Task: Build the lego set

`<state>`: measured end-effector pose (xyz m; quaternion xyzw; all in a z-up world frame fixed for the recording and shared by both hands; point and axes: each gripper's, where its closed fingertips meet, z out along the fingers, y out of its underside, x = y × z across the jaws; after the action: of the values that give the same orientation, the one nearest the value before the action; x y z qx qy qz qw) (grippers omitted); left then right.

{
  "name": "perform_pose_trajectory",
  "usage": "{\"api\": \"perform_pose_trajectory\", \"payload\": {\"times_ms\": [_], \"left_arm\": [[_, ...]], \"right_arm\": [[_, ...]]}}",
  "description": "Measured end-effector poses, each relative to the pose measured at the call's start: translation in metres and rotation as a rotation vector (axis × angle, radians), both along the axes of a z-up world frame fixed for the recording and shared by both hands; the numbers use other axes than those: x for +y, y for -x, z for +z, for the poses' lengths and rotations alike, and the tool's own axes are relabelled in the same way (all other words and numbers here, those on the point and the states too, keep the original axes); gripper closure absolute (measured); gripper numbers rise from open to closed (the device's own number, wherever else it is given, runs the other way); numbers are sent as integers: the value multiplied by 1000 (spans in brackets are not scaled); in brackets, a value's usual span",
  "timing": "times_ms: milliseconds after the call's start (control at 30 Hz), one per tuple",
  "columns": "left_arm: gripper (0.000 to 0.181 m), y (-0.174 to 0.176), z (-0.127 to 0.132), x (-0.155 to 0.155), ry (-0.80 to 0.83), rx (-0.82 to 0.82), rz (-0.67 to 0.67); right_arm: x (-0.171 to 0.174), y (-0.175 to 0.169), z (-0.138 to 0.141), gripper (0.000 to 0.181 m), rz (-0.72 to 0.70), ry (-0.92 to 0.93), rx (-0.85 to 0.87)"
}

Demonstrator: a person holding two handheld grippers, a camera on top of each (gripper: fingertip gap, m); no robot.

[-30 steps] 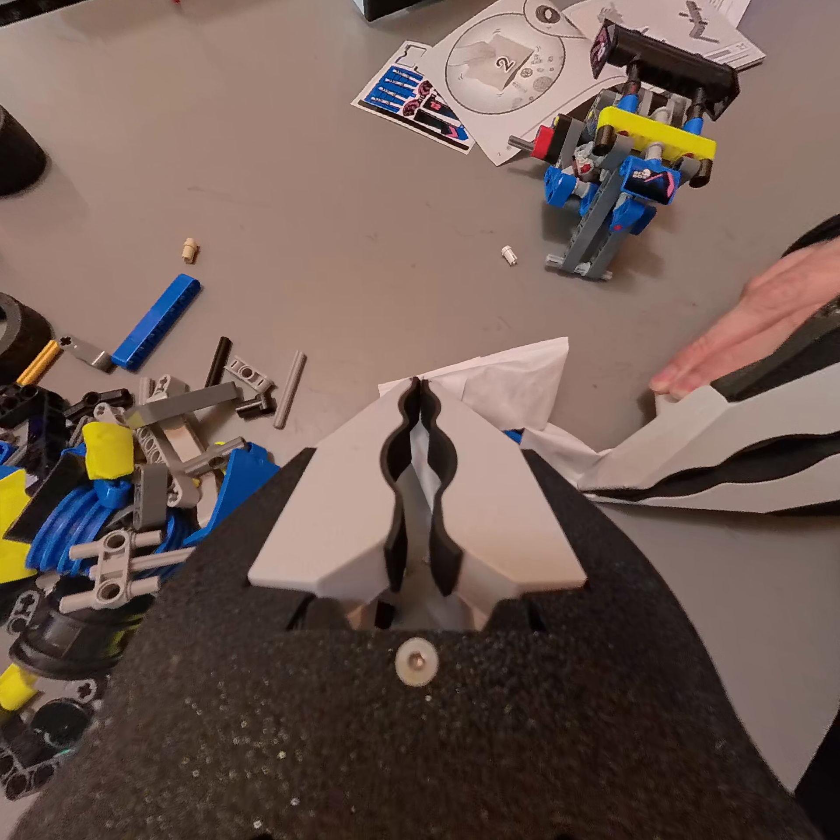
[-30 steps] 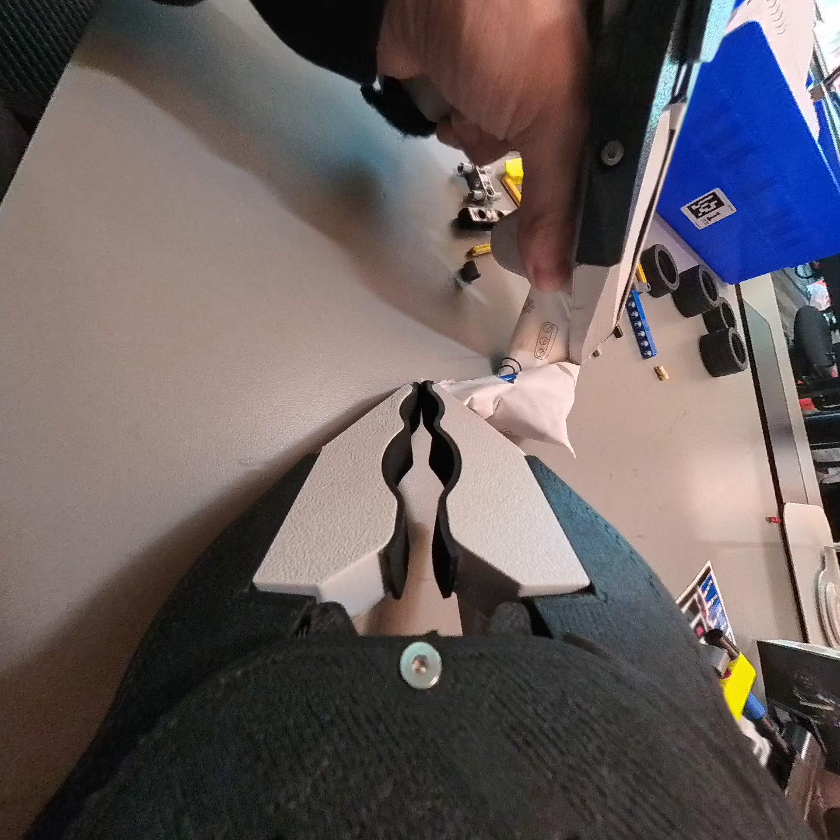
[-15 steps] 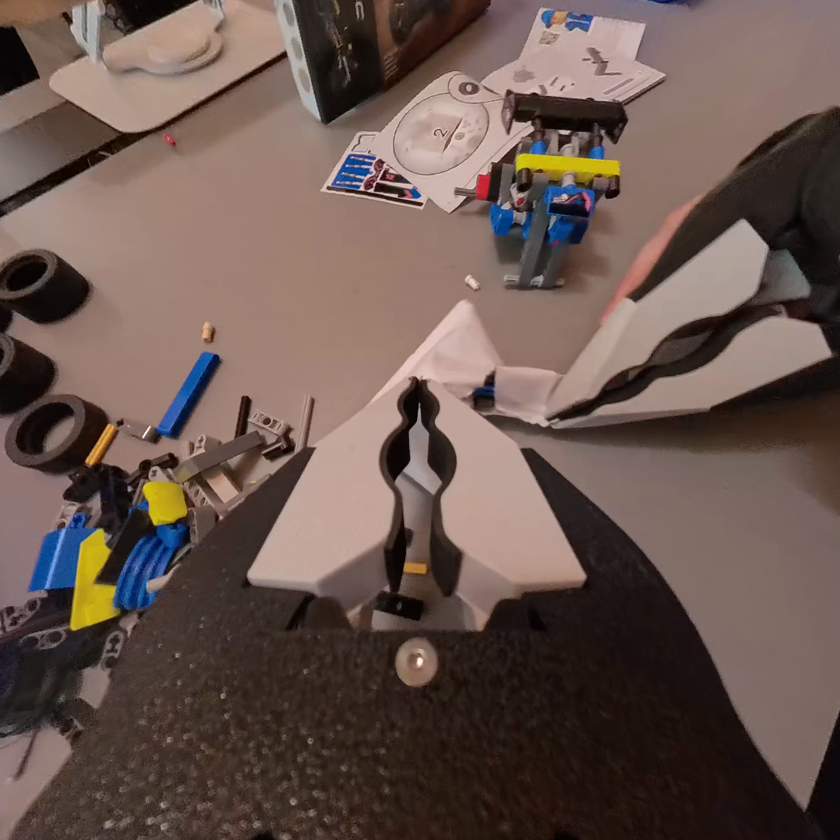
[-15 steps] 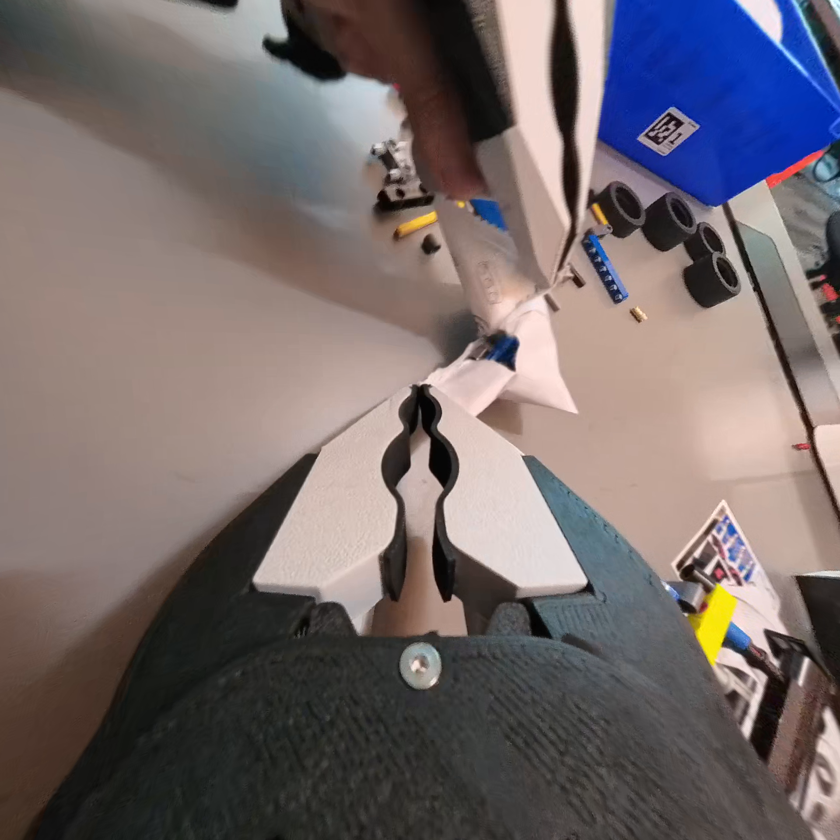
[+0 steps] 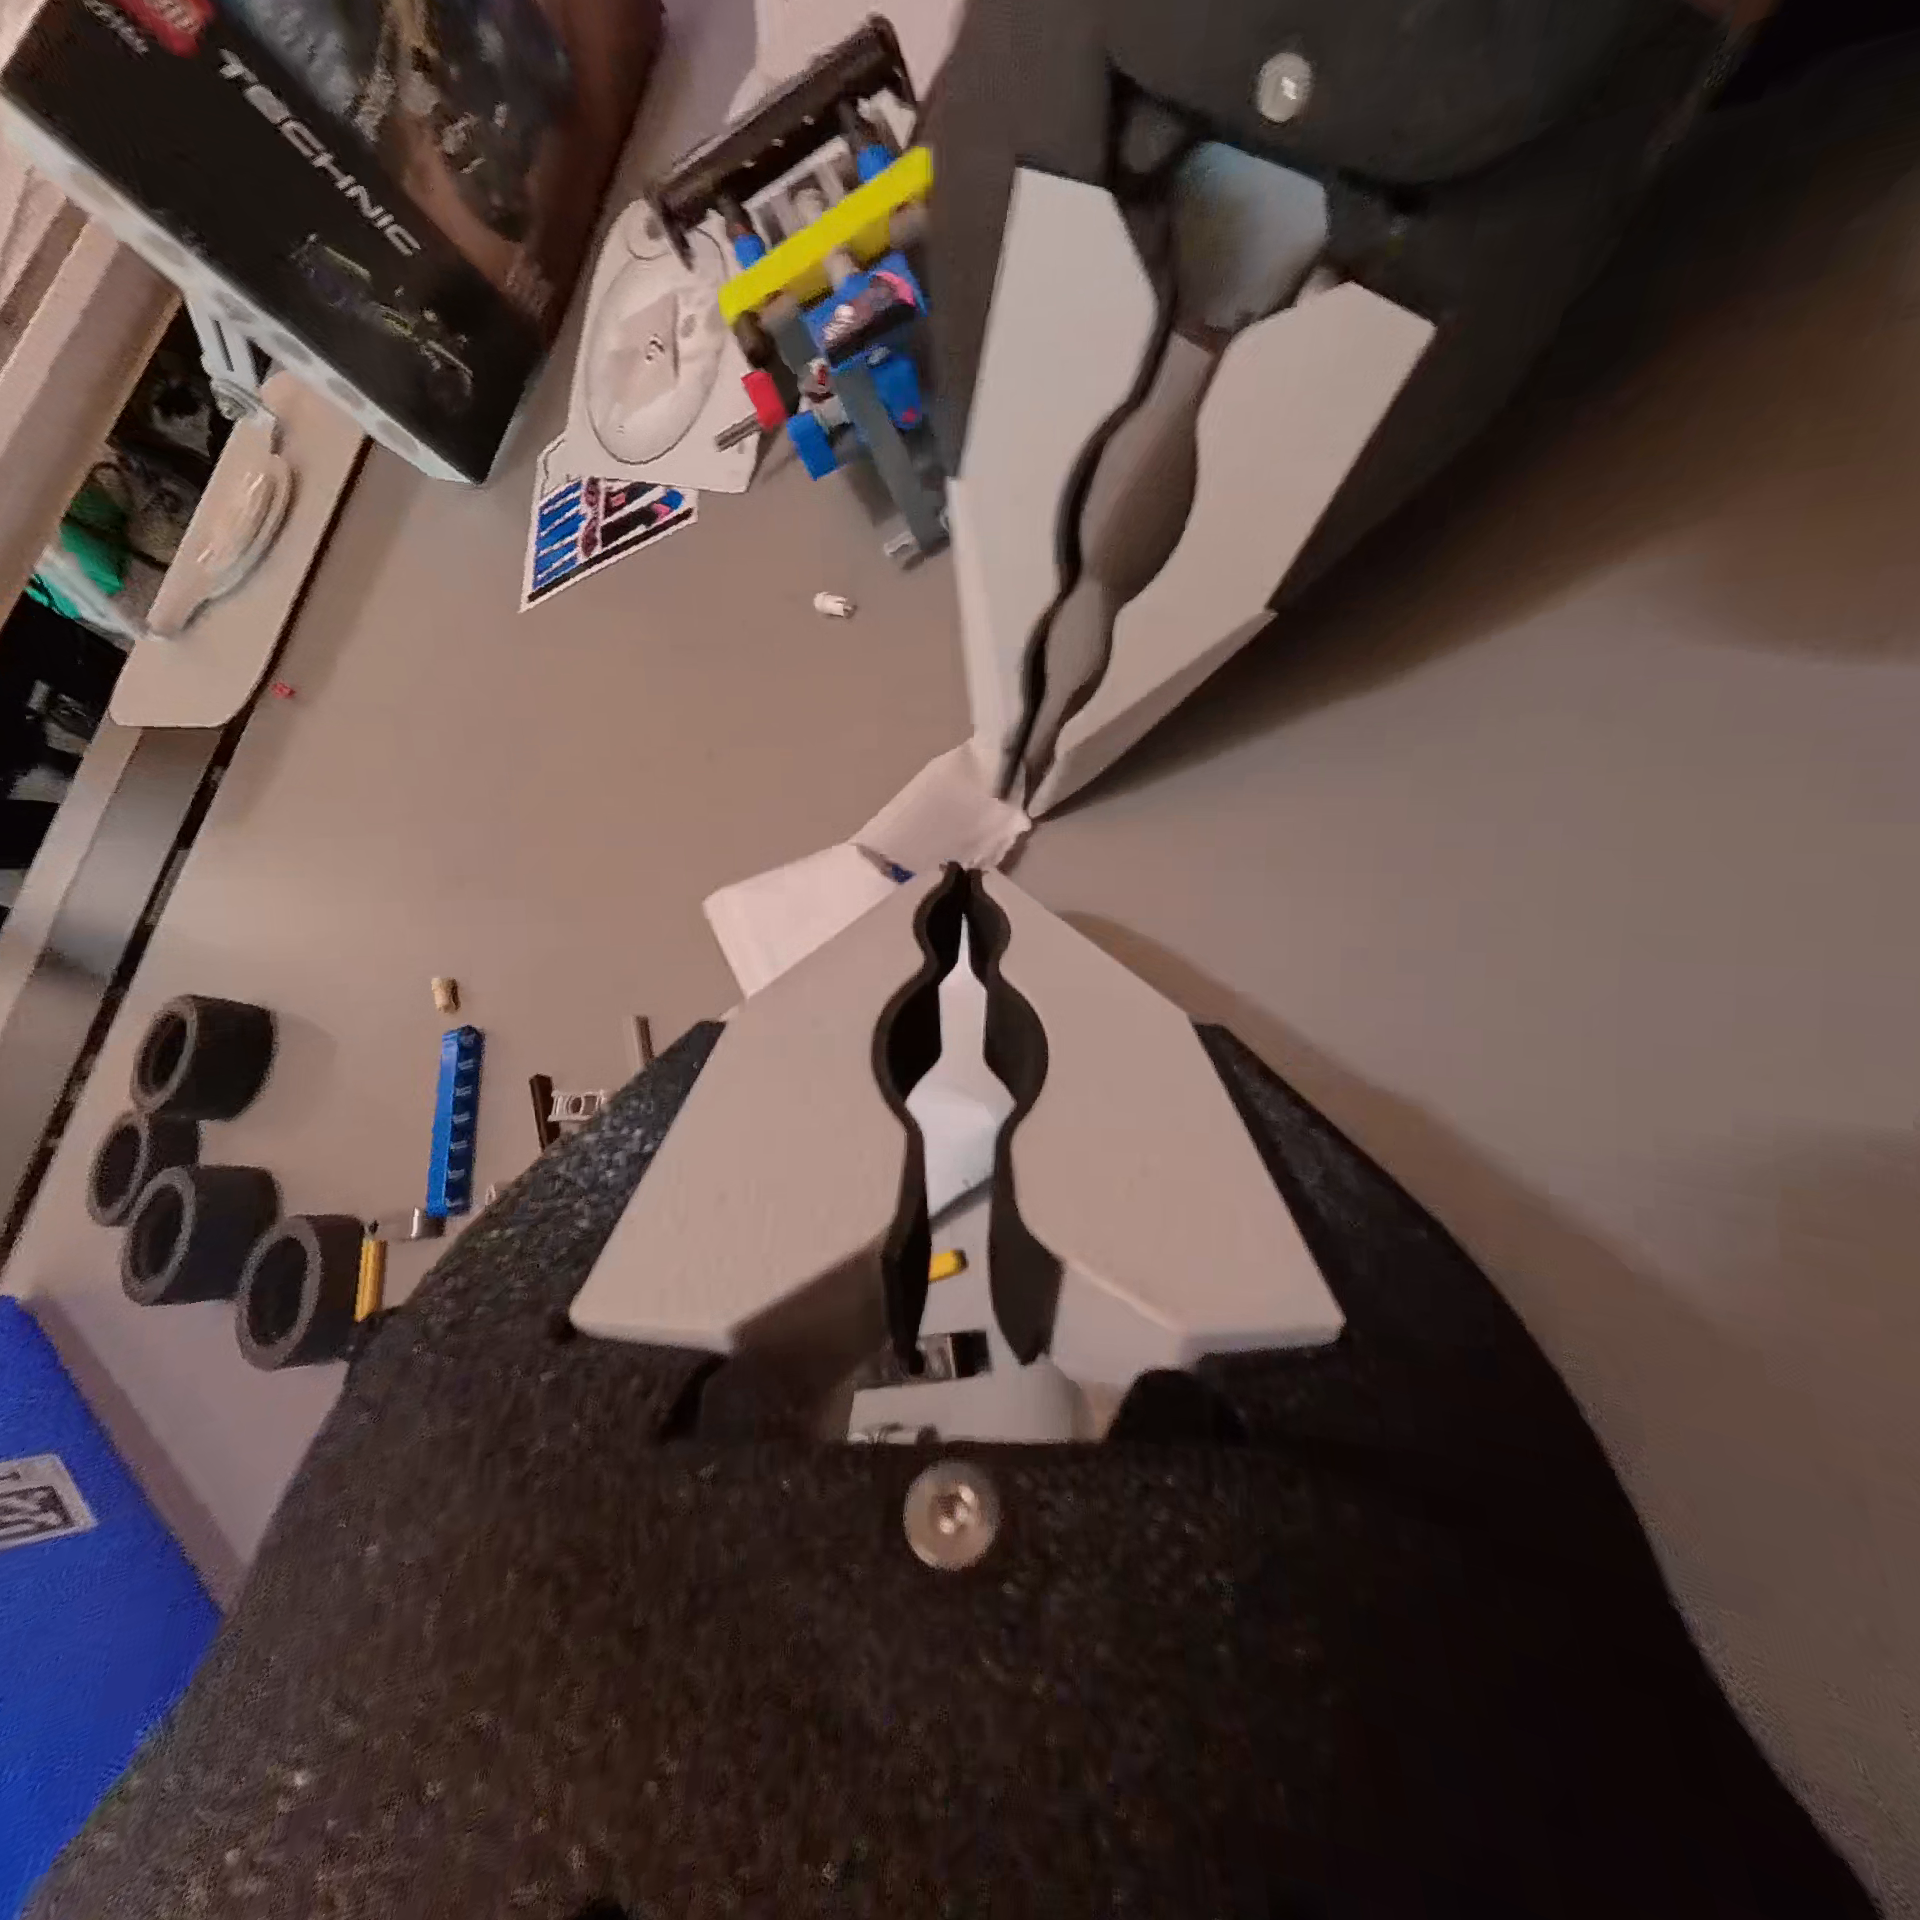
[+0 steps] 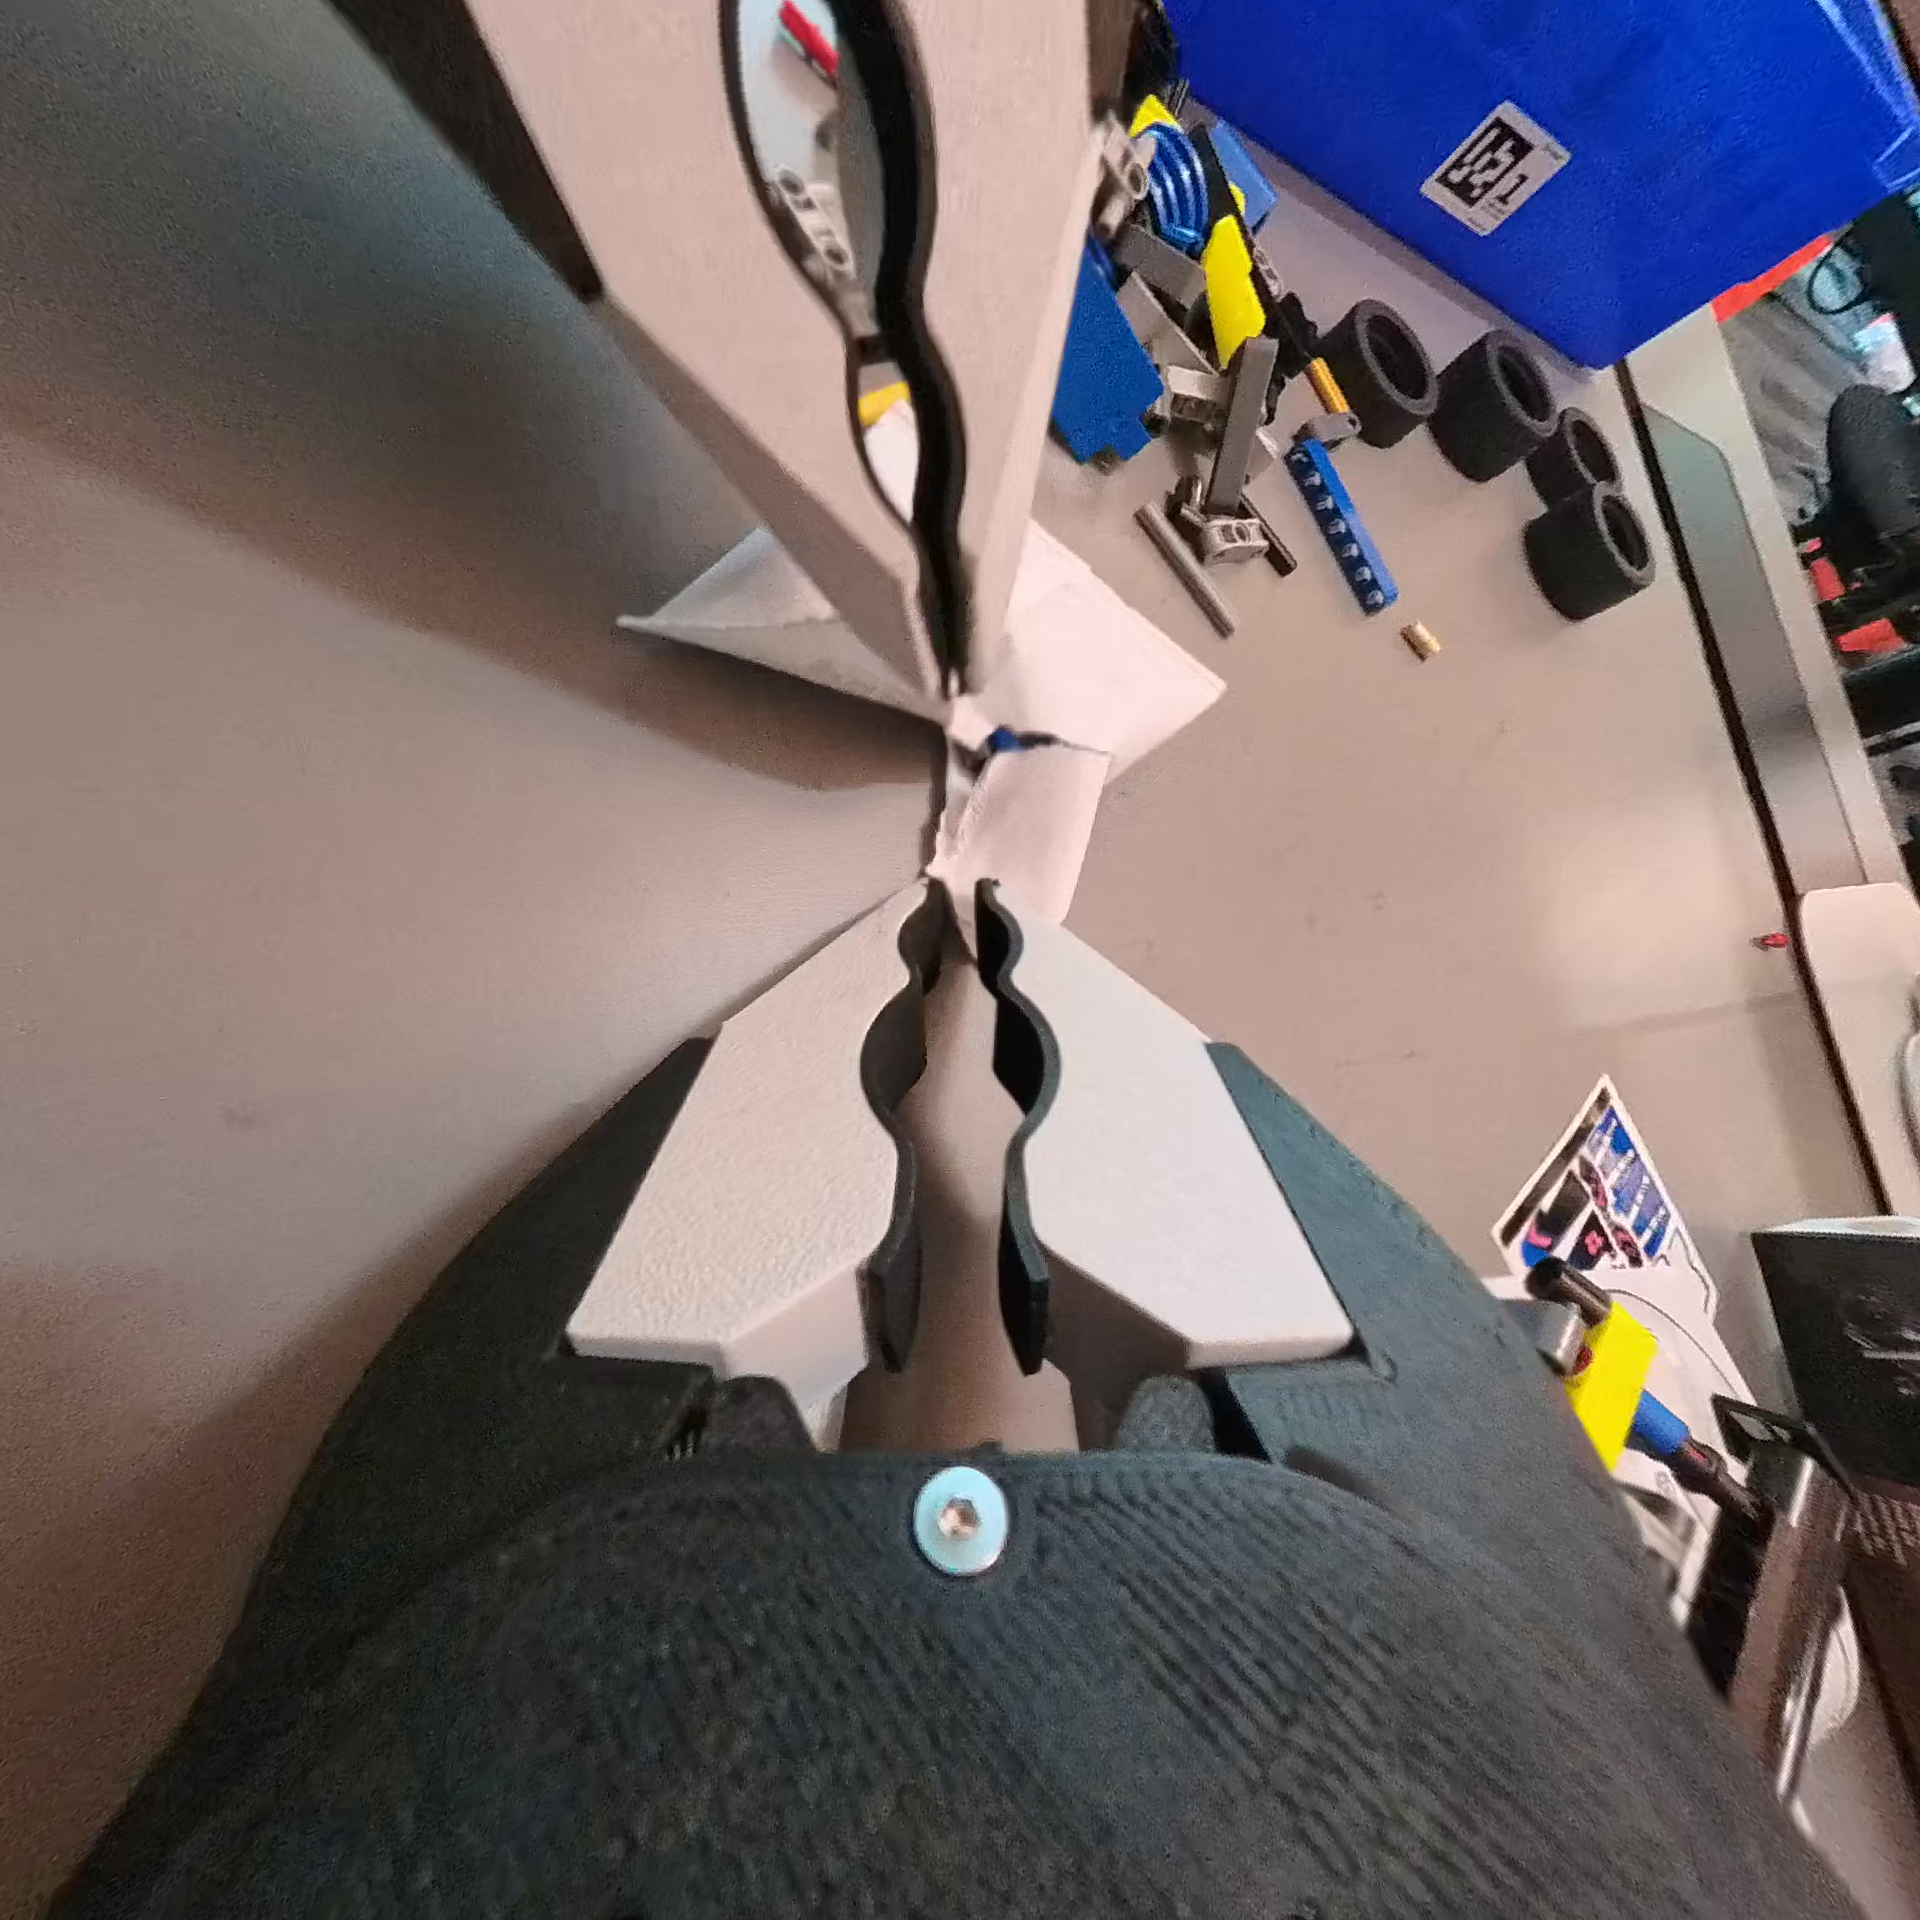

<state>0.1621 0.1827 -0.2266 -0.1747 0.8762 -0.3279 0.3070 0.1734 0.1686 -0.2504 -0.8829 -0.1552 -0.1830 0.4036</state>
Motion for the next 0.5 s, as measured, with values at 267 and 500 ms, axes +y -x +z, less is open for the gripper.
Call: {"api": "perform_pose_trajectory", "payload": {"times_ms": [267,500], "left_arm": [[181,6,-6,-8,-37,58,-82],[181,26,-22,-8,-171,110,-177]], "right_arm": [[3,0,-3,181,21,38,-37],[-1,-11,-3,181,-16,58,-121]]}}
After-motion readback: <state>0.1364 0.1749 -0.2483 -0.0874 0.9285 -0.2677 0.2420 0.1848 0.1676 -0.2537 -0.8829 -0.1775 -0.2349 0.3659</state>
